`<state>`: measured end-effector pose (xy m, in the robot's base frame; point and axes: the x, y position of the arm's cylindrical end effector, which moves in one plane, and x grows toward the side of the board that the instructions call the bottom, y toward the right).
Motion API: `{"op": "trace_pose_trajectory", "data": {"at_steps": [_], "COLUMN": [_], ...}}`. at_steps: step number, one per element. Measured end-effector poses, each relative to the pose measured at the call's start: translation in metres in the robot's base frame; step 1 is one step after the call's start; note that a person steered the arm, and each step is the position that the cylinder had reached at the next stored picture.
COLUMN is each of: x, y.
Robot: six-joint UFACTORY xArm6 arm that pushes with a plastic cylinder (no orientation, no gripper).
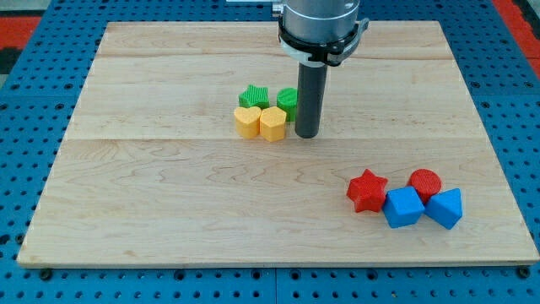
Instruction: Push the green circle to the green star and the yellow hexagon
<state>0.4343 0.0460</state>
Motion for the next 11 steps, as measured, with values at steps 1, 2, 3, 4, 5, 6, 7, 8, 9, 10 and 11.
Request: {"op": "trace_pose_trajectory", "data": {"at_steps": [1,2,3,4,5,6,7,8,9,10,11], "x": [-0.005,-0.018,-0.018,-0.011,0.004,-0.028,-0.090,-0.108,-0.095,-0.070,-0.069], "y": [-0.011,-0.017,-0.009,0.002,0.029,0.099,0.088,0.057,0.035,-0.004,-0.016]}}
